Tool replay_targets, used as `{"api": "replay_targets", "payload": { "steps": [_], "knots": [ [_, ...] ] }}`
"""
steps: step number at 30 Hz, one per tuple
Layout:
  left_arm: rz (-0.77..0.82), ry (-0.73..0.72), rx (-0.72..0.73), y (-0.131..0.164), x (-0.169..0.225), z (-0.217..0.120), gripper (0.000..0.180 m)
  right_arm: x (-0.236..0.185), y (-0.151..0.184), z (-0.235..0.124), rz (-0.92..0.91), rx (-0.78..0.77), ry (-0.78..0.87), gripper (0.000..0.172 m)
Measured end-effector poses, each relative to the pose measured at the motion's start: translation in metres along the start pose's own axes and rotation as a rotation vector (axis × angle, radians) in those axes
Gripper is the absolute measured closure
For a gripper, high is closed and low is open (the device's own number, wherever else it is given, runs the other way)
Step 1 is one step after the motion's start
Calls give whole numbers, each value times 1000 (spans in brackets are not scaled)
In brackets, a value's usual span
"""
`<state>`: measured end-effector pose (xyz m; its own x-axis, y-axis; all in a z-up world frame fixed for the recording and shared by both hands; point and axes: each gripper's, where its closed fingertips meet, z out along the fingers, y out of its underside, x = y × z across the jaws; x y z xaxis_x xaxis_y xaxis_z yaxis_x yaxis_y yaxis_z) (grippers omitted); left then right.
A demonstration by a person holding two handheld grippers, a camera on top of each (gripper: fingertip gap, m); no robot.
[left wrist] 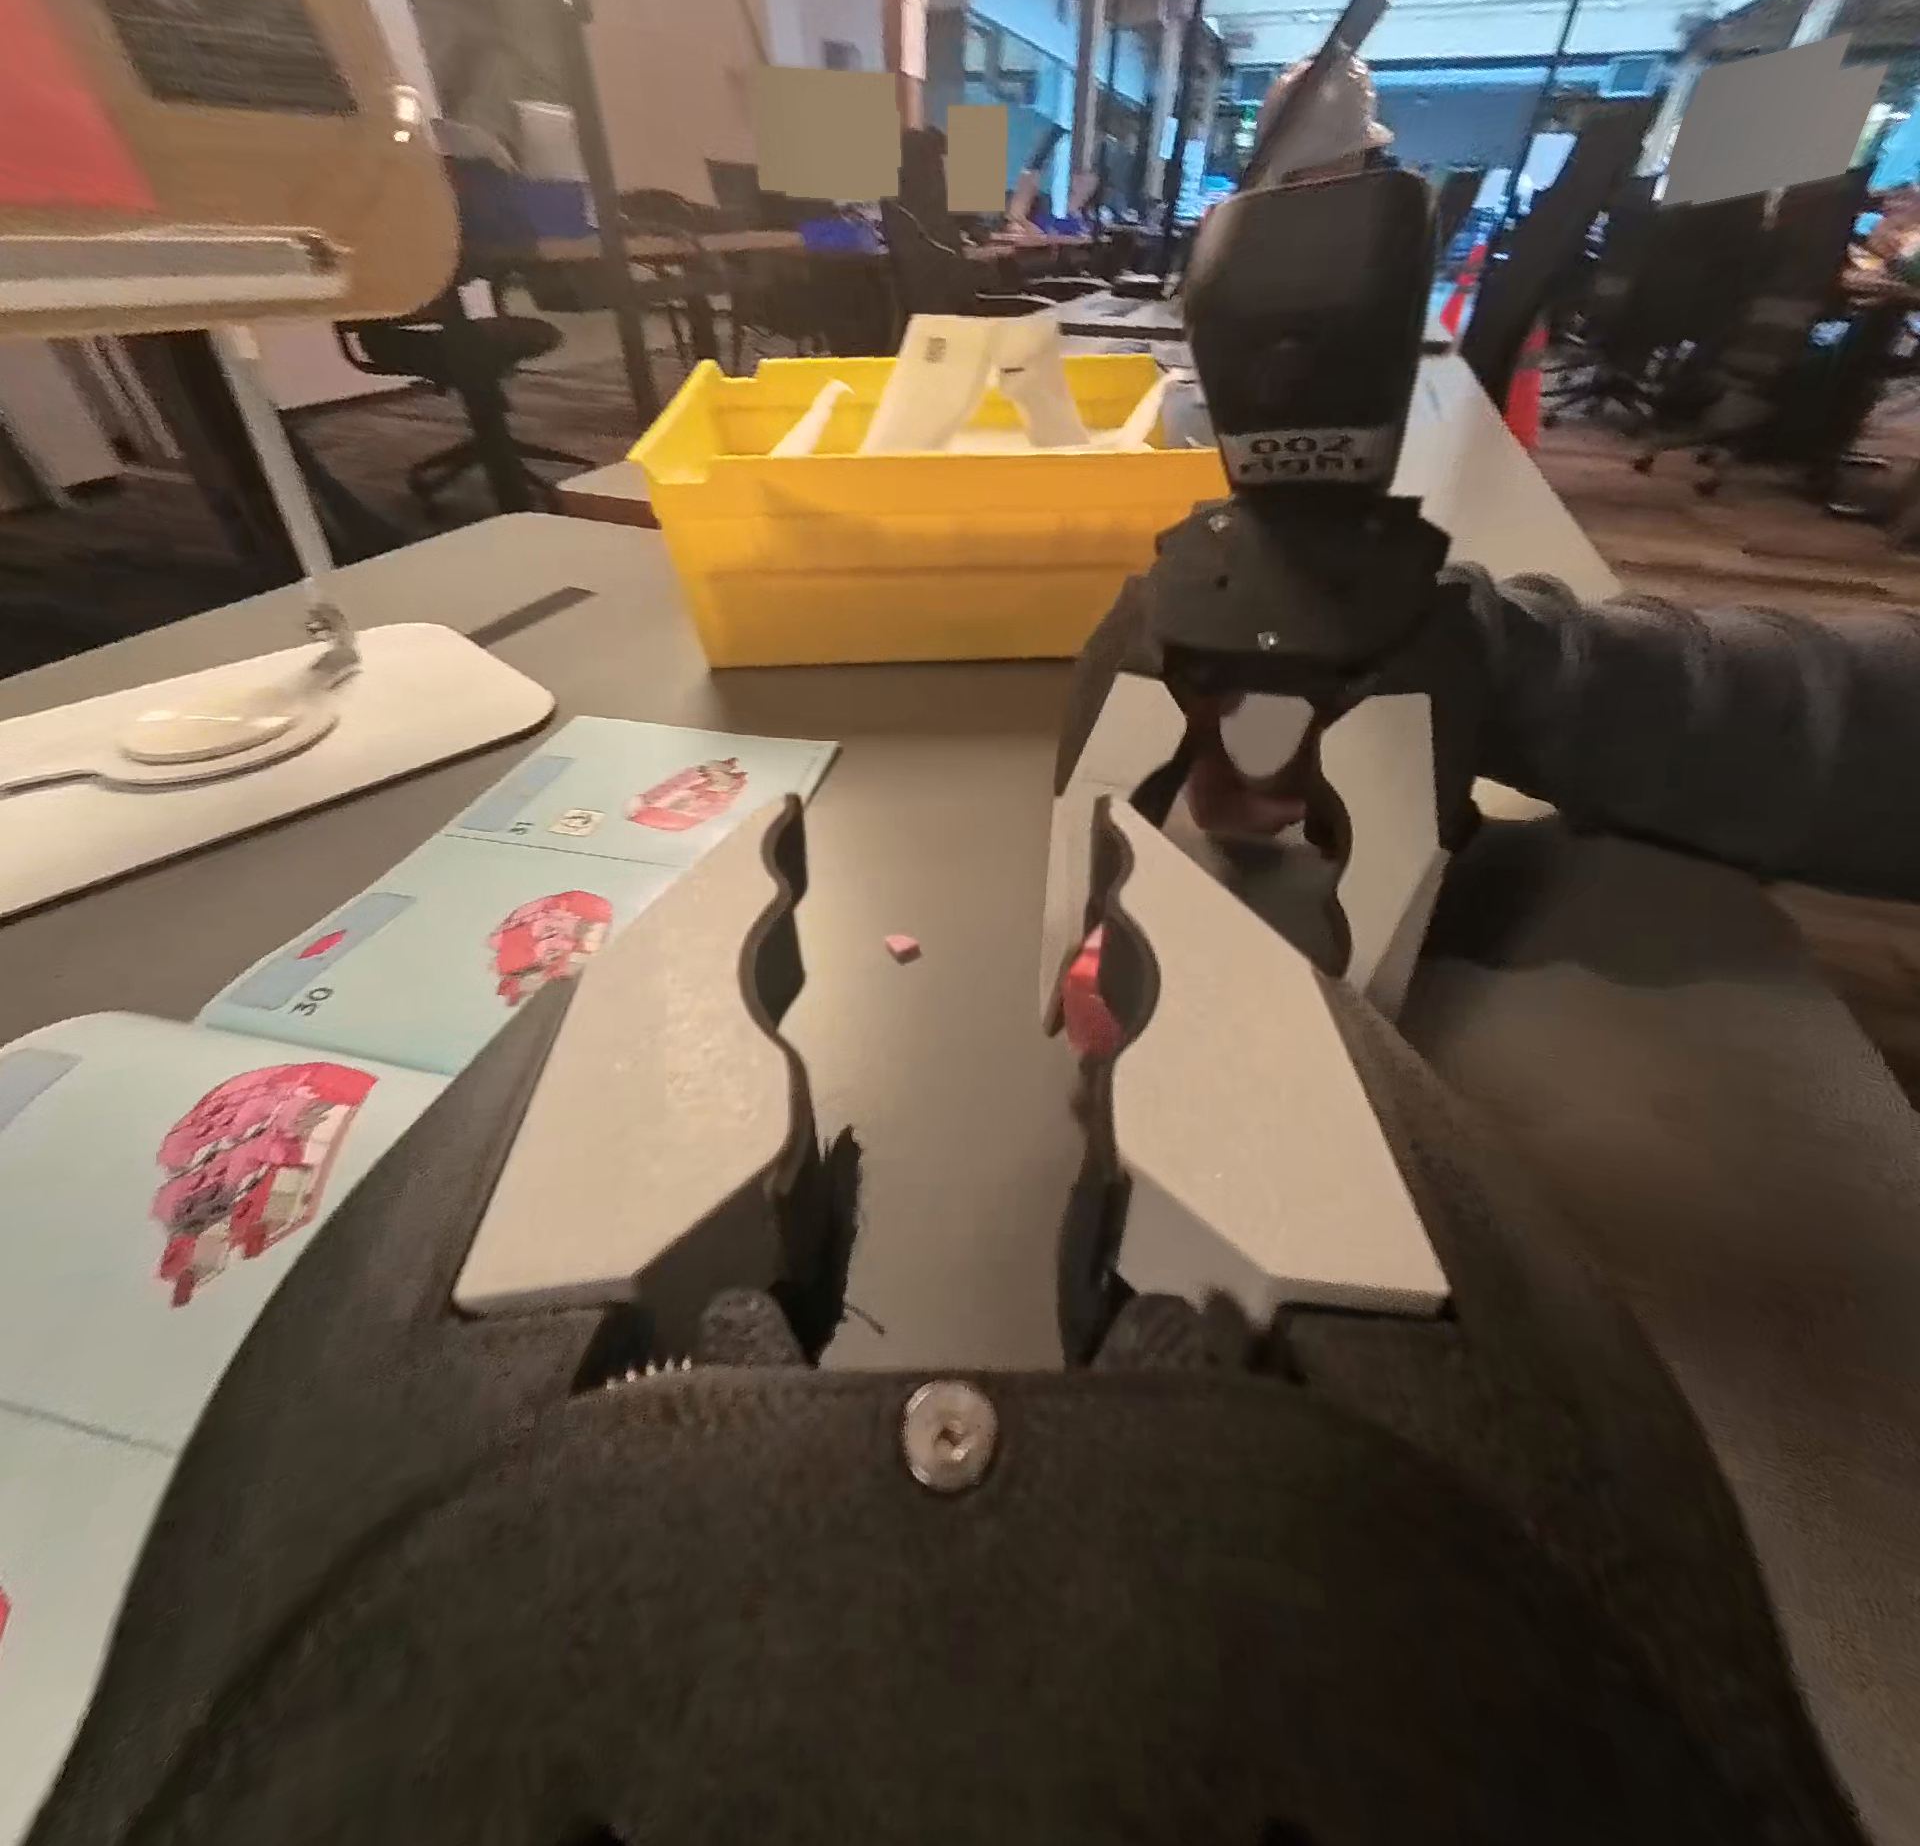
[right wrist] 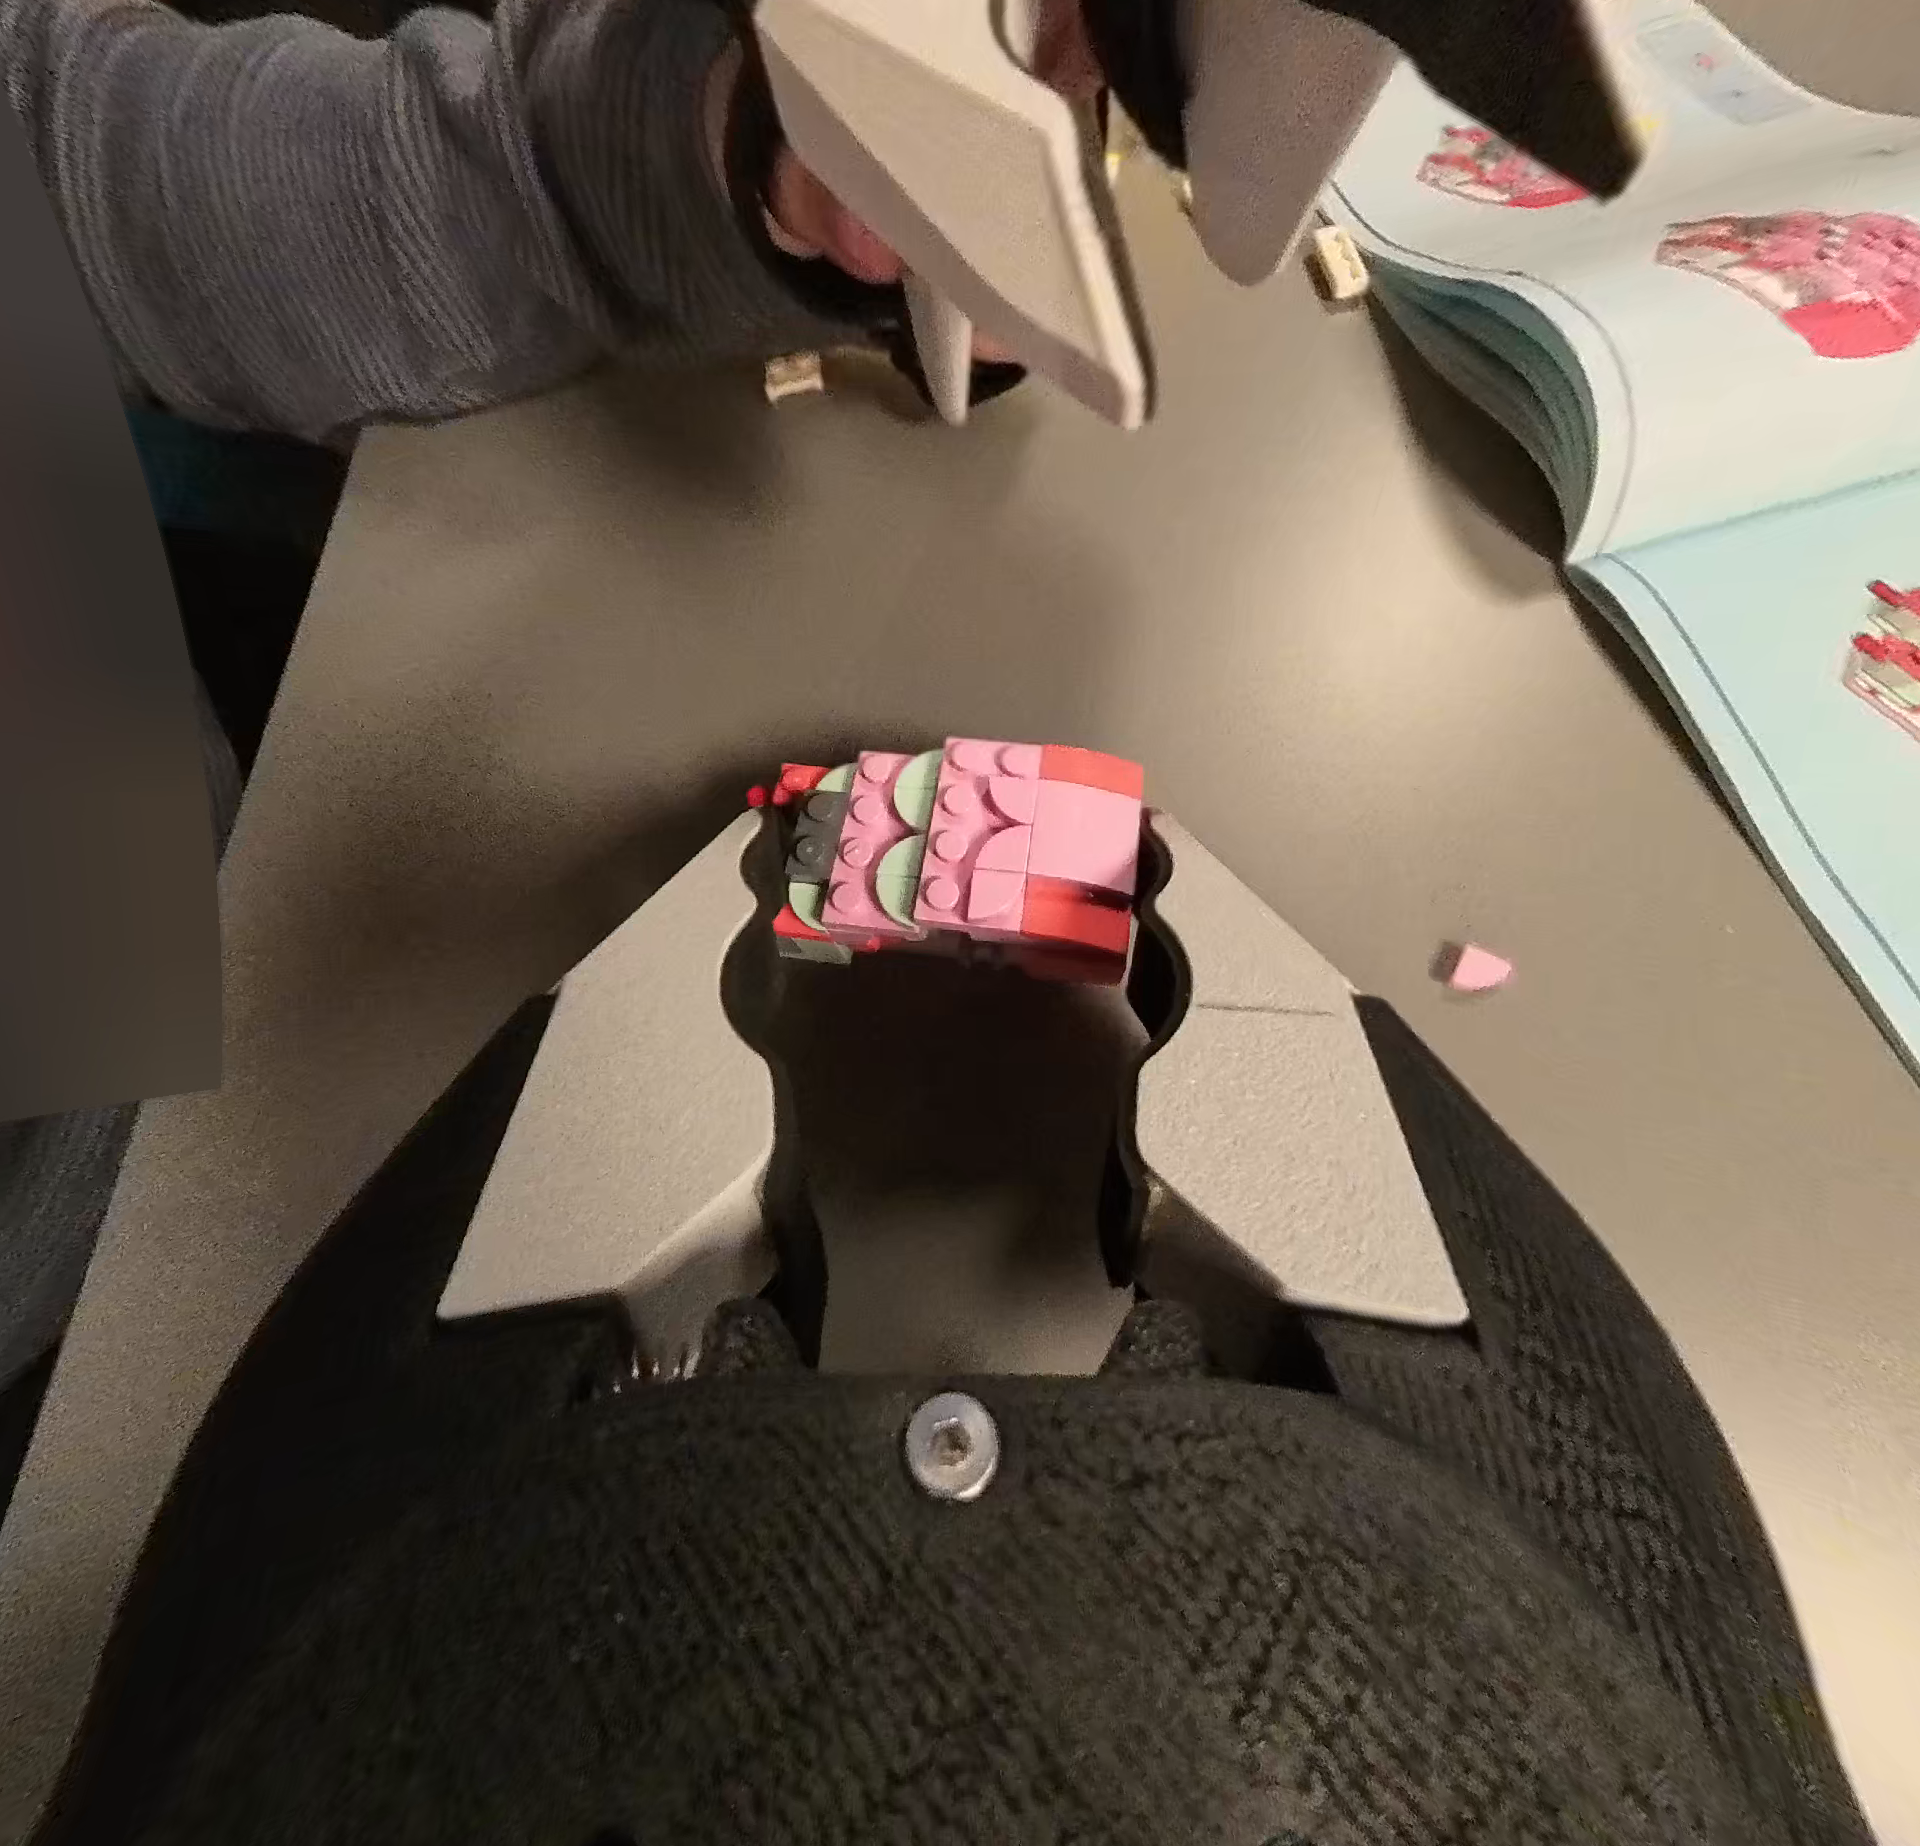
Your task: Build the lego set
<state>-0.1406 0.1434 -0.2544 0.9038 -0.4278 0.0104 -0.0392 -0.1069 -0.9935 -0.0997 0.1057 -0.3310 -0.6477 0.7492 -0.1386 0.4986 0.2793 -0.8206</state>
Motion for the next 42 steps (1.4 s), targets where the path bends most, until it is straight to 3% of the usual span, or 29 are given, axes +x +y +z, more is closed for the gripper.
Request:
{"api": "replay_targets", "payload": {
  "steps": [3,6,10,12,14,16,20,32,42],
  "knots": [
    [-16,-45,7,0,-7,0,123,0,-4,0,9,9,-13,95],
    [-58,-29,5,-2,-6,1,116,1,-17,-19,46,160,4,88],
    [-63,-98,29,-8,-15,-3,116,30,-37,-54,234,433,94,110],
    [-64,-149,44,-10,-23,-6,117,58,-22,-58,265,383,271,124],
    [-79,-188,59,-12,-31,-10,118,75,0,-53,248,228,416,133],
    [-100,-205,72,-13,-36,-13,119,81,10,-44,251,128,468,143],
    [-133,-220,89,-15,-41,-16,120,86,20,-24,249,-18,497,147],
    [-145,-210,93,-16,-41,-17,121,98,18,-20,211,-51,571,167],
    [-135,-202,91,-16,-39,-16,122,87,29,-35,137,-85,617,168]
  ]
}}
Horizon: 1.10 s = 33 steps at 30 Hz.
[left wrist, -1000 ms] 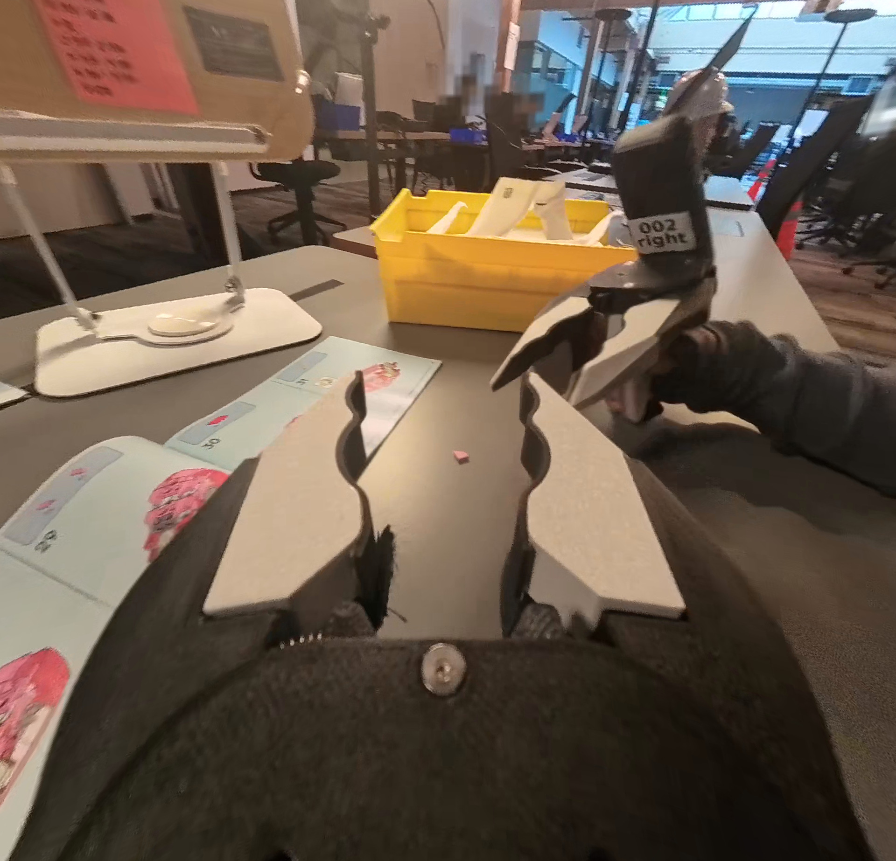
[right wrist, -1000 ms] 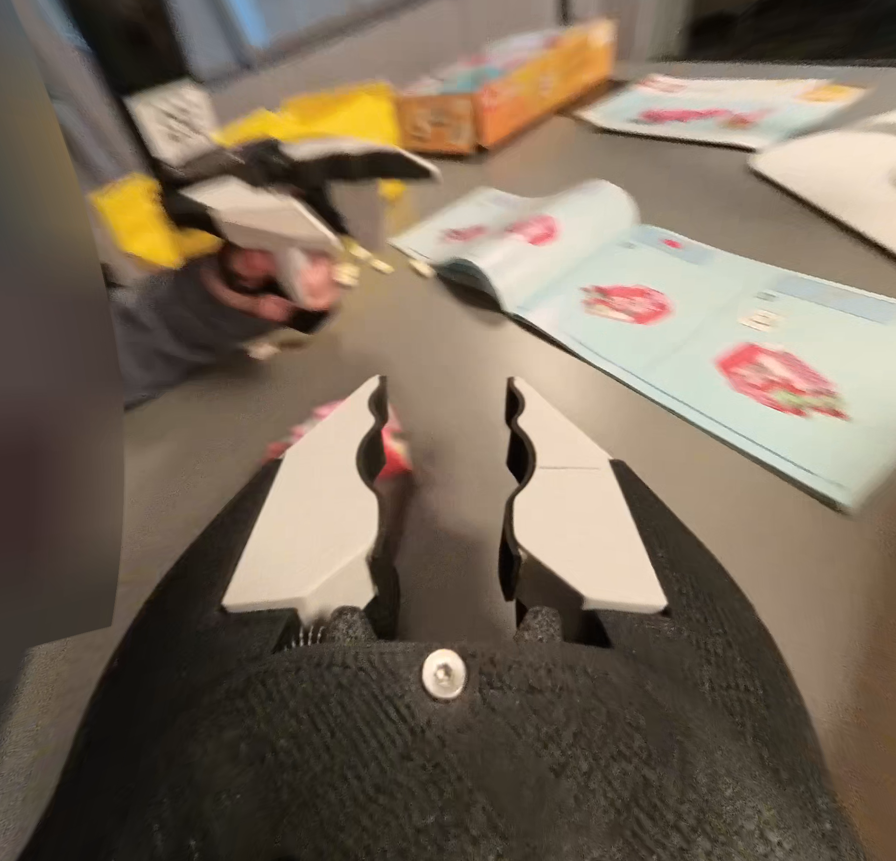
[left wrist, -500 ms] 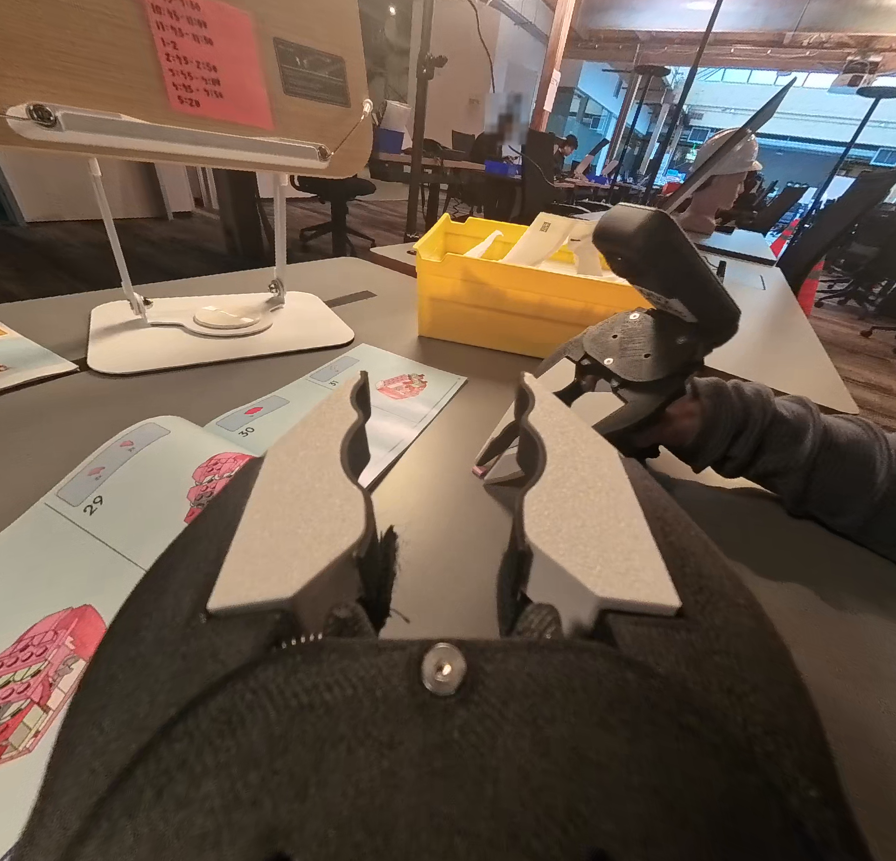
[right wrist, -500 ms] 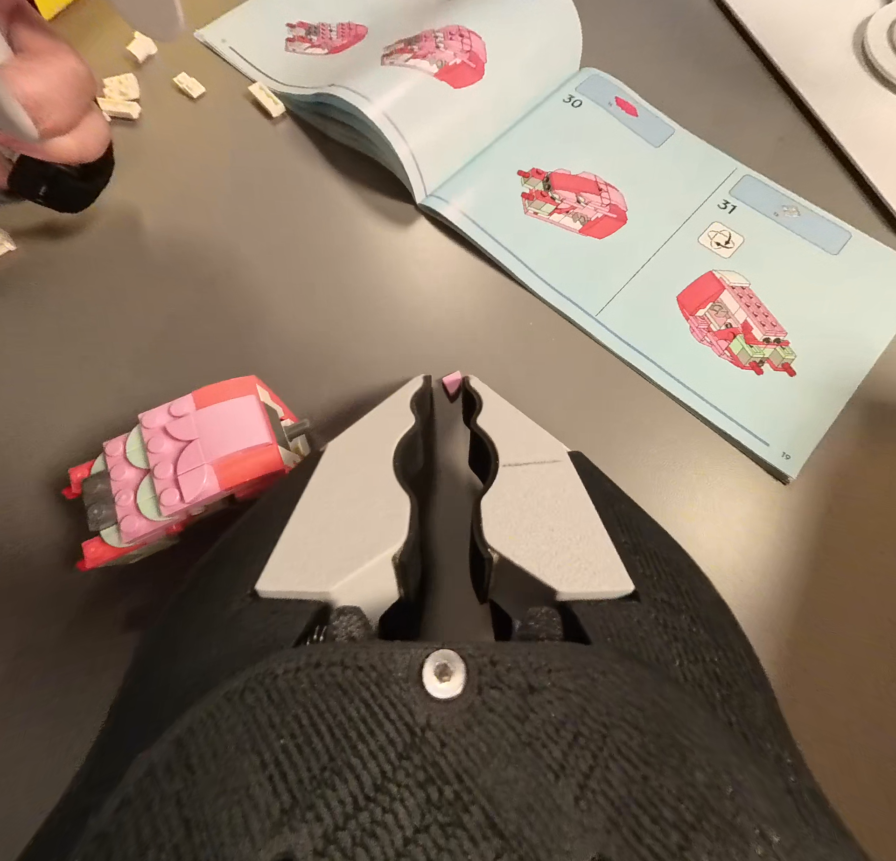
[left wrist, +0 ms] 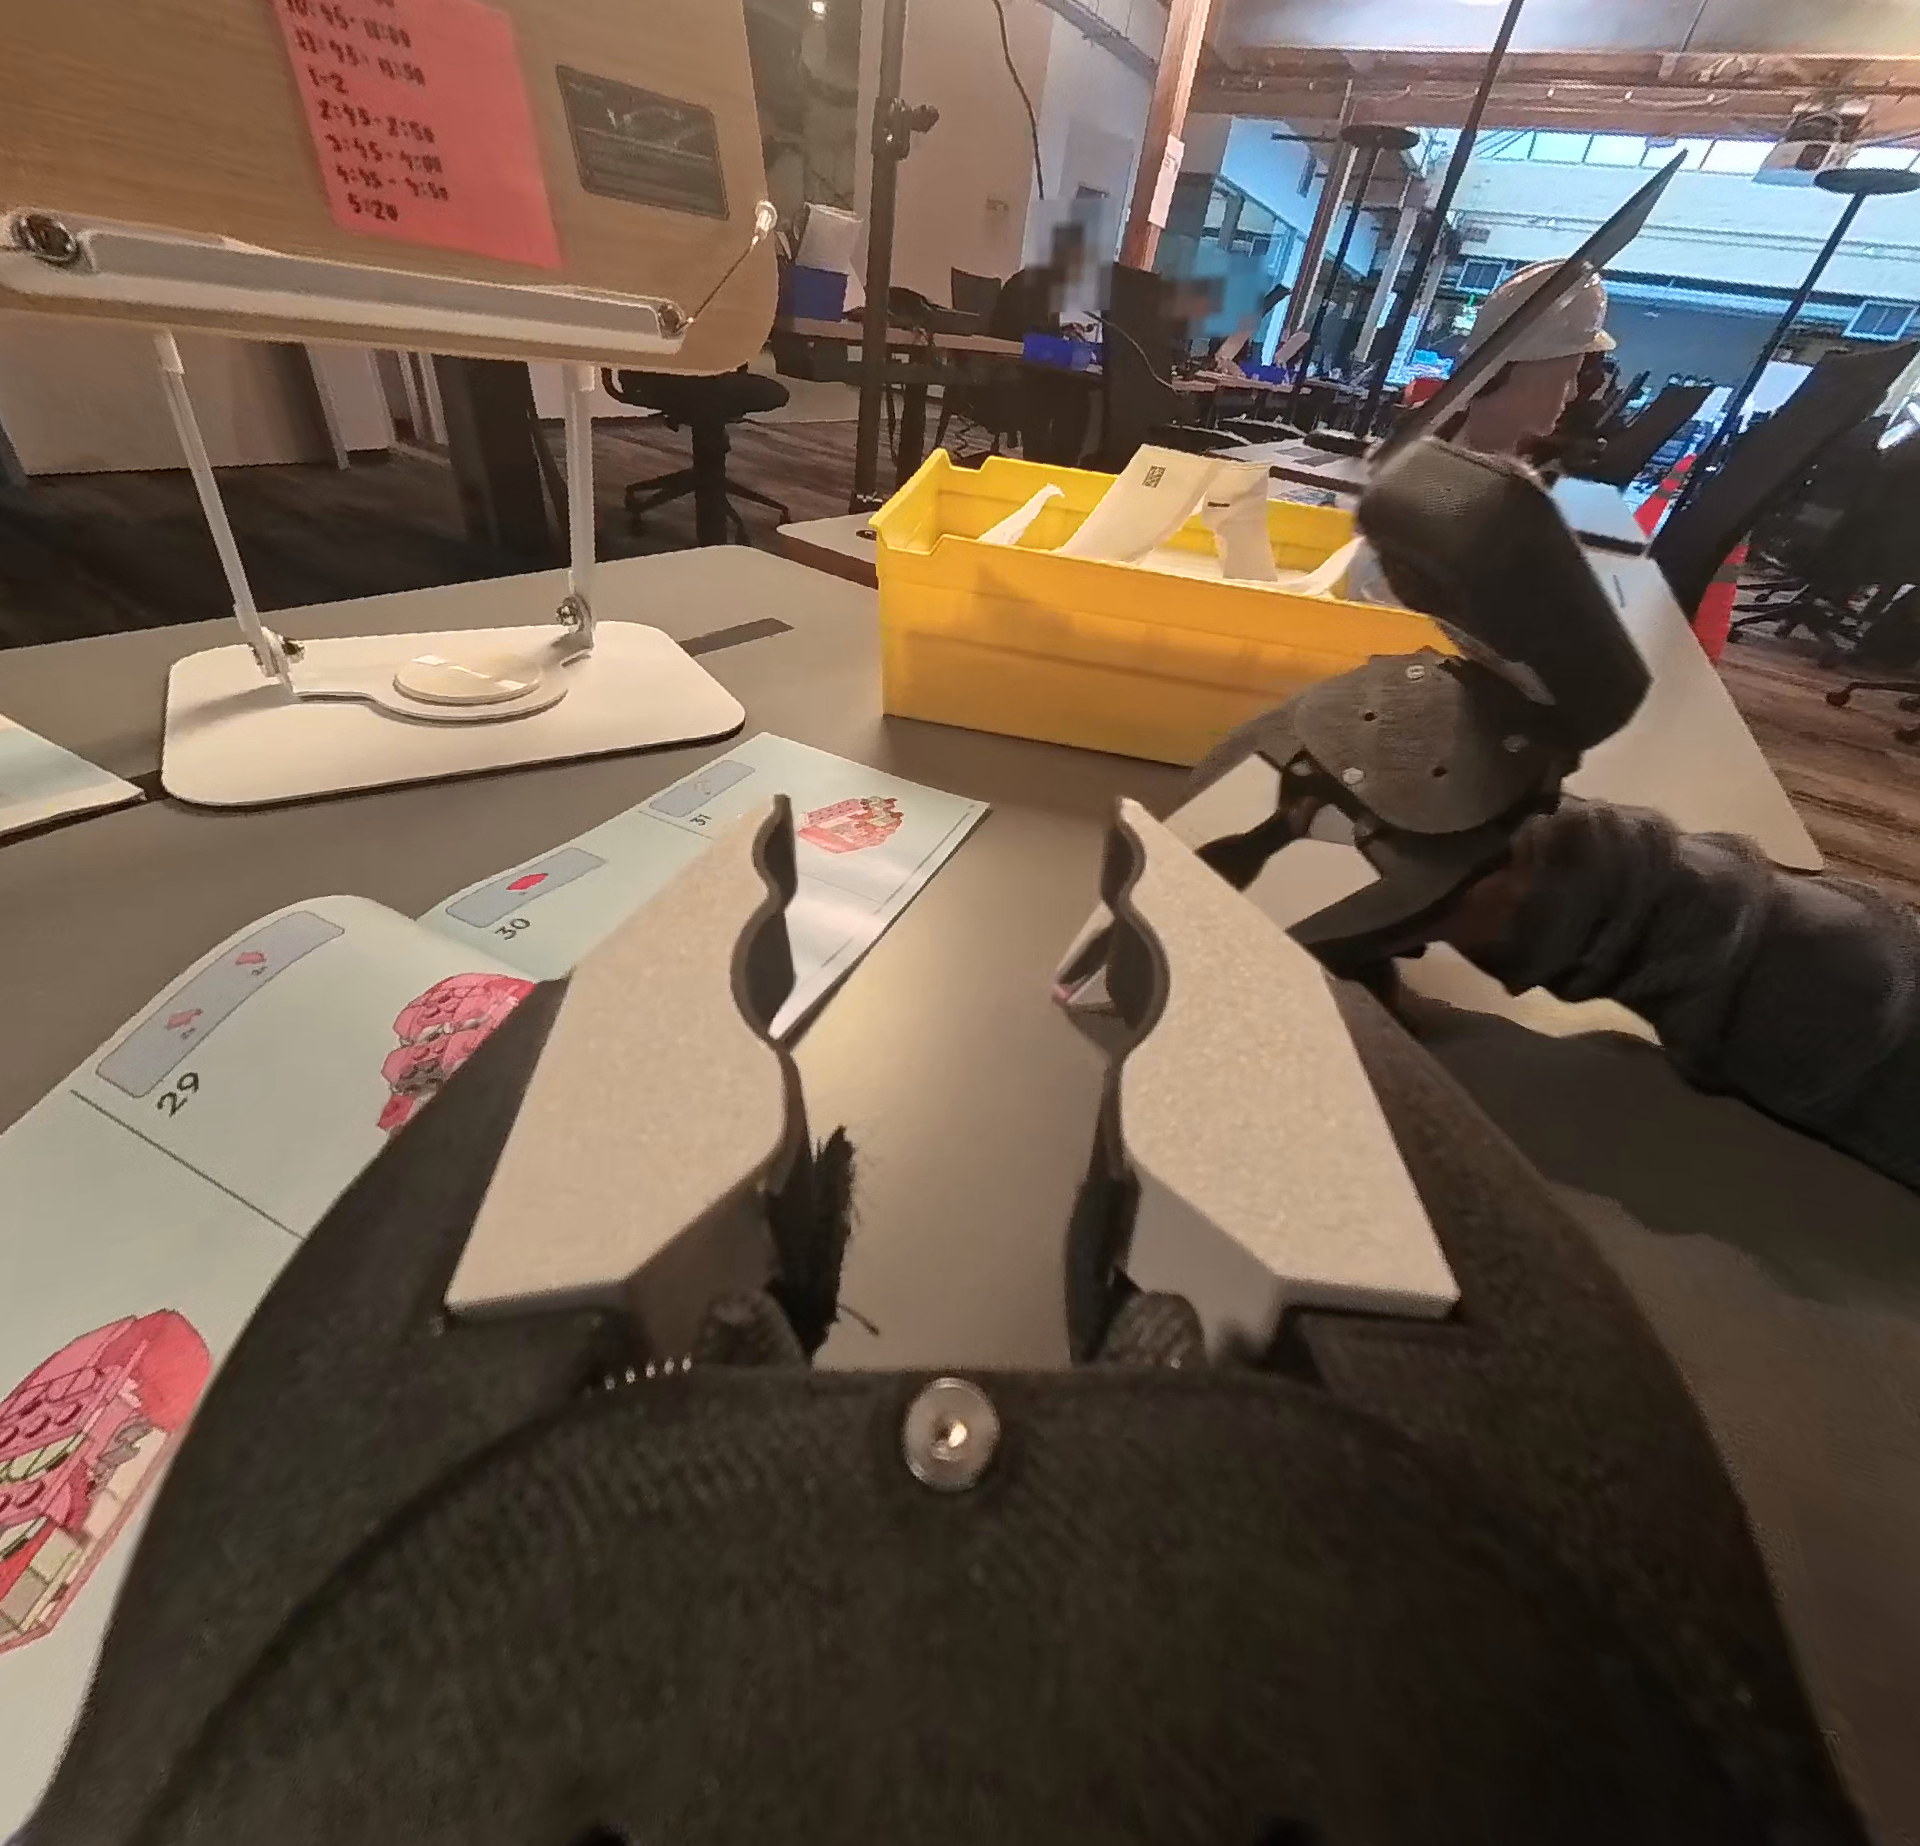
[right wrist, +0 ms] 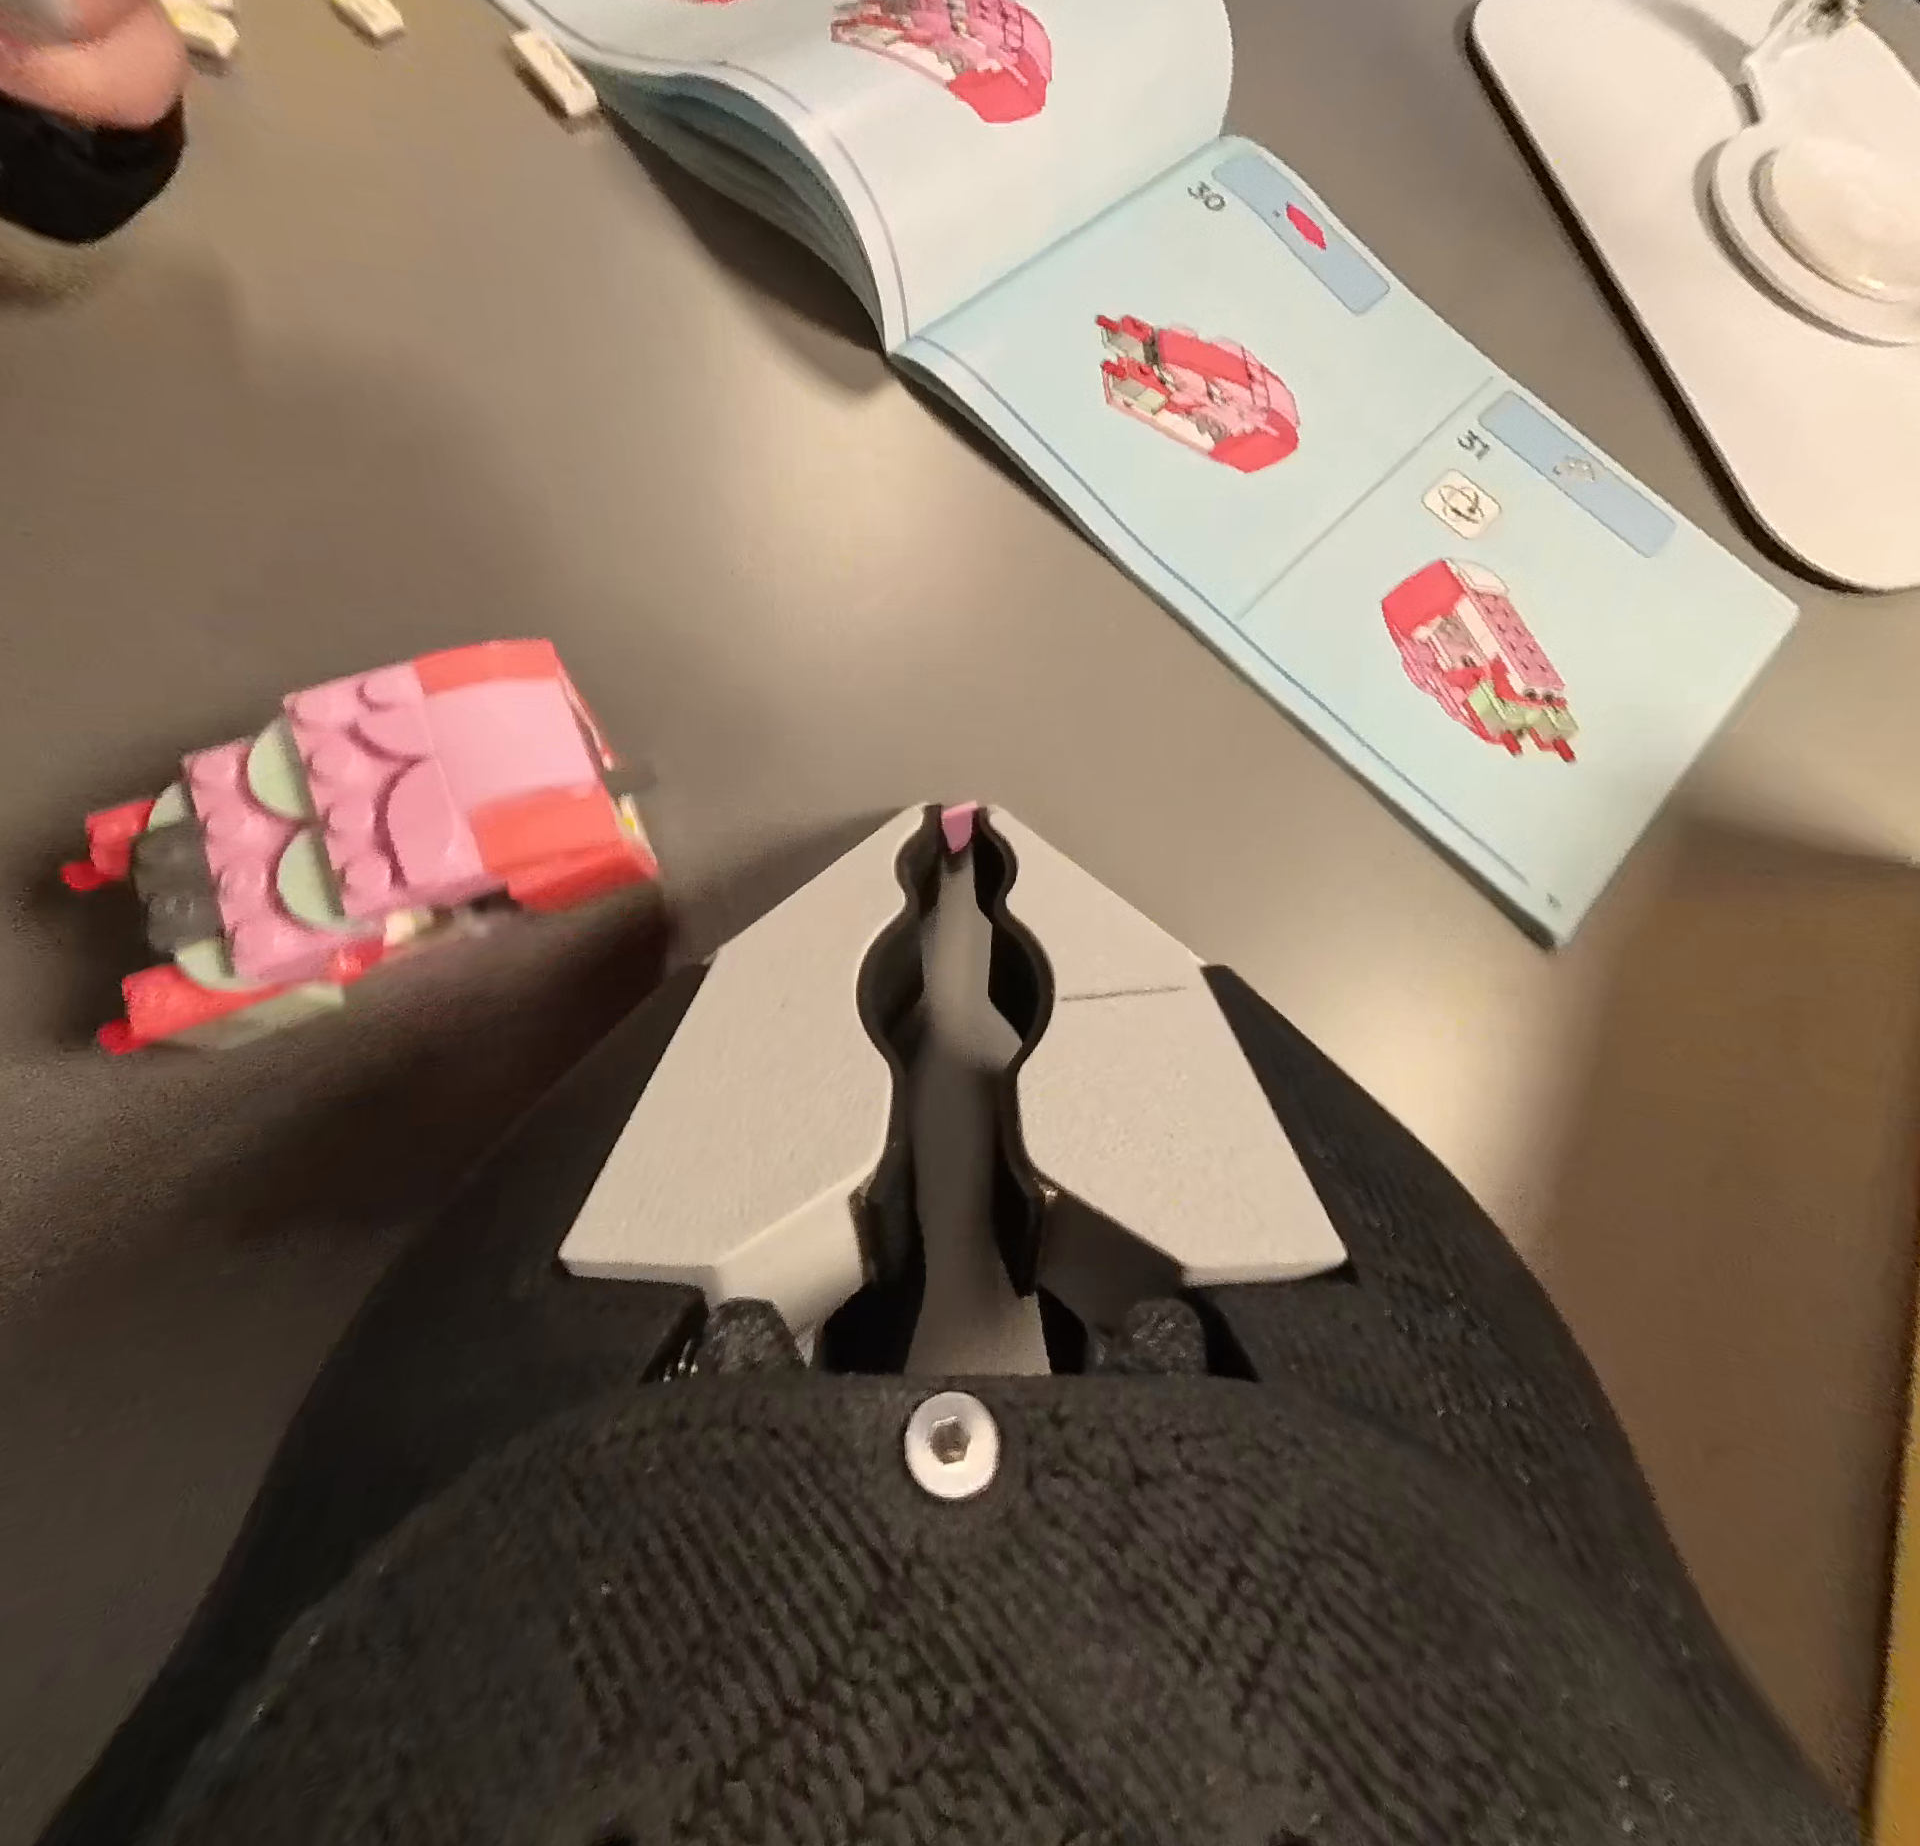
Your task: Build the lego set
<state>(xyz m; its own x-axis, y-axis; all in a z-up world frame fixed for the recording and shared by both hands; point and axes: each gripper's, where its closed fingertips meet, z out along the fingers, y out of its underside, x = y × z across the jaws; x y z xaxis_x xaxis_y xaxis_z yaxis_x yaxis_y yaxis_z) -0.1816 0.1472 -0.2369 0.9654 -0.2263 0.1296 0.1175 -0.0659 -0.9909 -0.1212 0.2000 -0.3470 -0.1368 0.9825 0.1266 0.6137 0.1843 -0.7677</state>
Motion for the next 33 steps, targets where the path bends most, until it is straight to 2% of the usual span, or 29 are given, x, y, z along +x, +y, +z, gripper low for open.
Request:
{"api": "replay_targets", "payload": {
  "steps": [4,9,15,21,33],
  "knots": [
    [0,-8,18,-5,-2,-3,122,-8,9,-32,21,31,-15,168],
    [-24,6,46,-10,-1,-5,122,-82,21,-69,-53,63,-281,168],
    [-52,165,230,-40,27,-18,129,-142,30,-85,-161,11,-397,168],
    [-50,163,244,-43,26,-21,129,-154,41,-79,-160,-51,-410,167],
    [-33,182,197,-34,31,-15,130,-152,45,-83,-165,-48,-381,160]
  ]
}}
